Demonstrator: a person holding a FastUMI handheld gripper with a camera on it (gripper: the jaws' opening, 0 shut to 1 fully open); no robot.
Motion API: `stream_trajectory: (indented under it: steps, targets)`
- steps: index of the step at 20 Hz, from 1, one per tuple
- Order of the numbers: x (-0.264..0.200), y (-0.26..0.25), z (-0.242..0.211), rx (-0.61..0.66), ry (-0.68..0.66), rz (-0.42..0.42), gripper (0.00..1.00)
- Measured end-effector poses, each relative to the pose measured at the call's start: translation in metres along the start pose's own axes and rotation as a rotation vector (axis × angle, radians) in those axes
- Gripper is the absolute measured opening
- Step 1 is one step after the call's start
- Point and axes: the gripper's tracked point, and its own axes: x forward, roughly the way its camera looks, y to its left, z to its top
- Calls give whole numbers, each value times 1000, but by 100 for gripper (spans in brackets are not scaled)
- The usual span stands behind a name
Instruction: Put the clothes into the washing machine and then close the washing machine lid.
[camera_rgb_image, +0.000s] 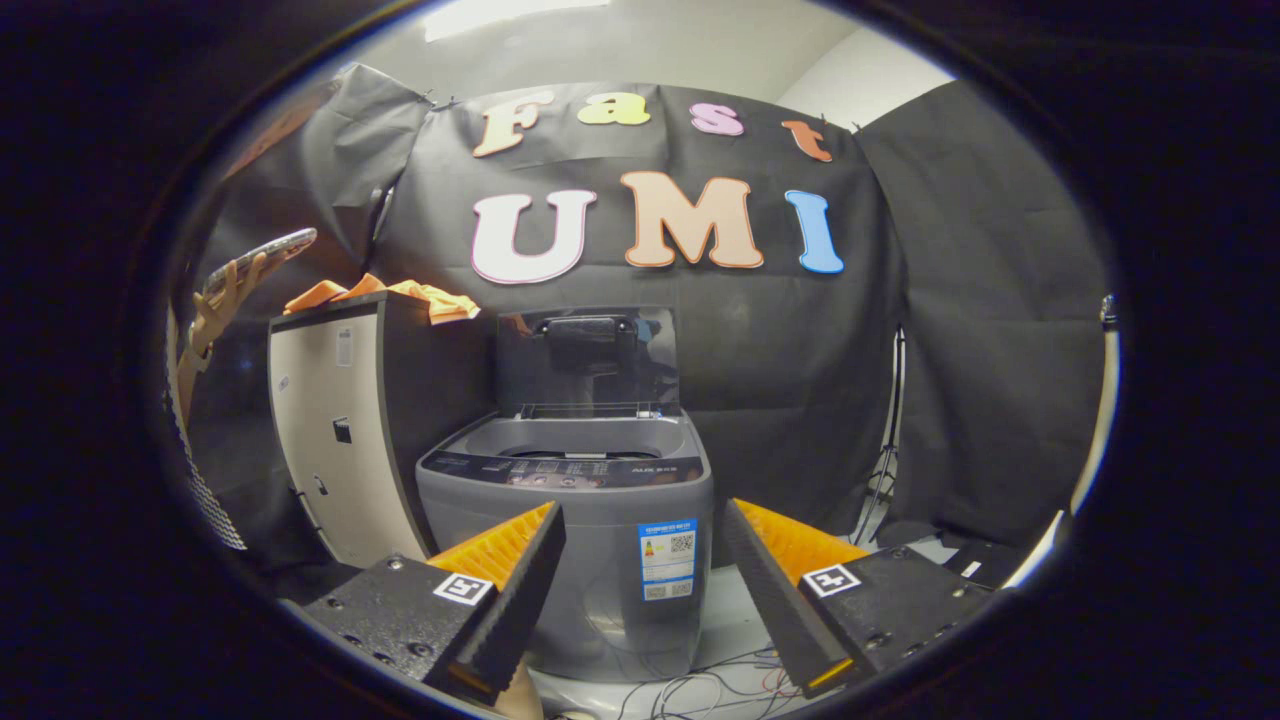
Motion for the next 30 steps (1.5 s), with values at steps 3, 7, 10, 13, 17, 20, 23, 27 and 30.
stream_trajectory:
  steps: [3,7,10,13,17,20,23,27,30]
  targets:
    - [0,1,0,1,2,6,97]
    - [9,2,-2,-1,15,-19,97]
    - [30,32,15,37,4,3,97]
    - [59,78,61,88,-19,78,96]
    - [116,161,138,84,-3,203,96]
    - [148,237,205,60,-33,319,96]
    - [181,302,252,65,4,360,96]
    - [214,392,295,83,18,489,96]
    - [230,454,283,120,192,566,96]
